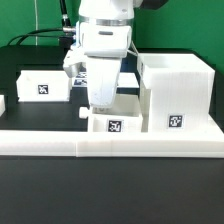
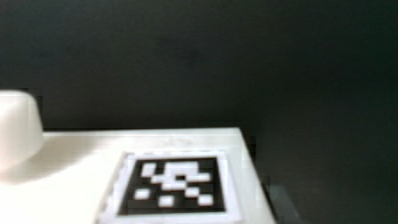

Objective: Assemble drawer

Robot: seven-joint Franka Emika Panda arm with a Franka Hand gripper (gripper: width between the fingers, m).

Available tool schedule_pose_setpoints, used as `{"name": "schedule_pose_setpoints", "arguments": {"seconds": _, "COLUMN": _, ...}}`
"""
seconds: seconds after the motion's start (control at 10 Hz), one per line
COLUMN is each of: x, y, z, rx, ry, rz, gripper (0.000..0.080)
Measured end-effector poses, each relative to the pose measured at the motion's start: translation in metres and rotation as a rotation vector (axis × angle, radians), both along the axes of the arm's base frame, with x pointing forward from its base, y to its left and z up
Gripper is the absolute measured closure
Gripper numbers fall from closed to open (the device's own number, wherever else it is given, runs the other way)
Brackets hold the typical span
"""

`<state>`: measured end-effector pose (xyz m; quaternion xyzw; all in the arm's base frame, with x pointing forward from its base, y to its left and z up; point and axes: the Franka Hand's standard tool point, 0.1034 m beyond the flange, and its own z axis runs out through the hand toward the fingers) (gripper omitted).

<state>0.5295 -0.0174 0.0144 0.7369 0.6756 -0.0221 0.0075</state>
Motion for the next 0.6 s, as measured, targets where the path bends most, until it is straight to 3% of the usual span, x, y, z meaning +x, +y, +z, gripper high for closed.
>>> {"name": "schedule_pose_setpoints", "arguments": {"seconds": 0.6, "x": -0.0063, "y": 0.0023, "z": -0.0044, "rx": 0.009, "ry": -0.018, "rz": -0.026, "gripper": 0.0757}}
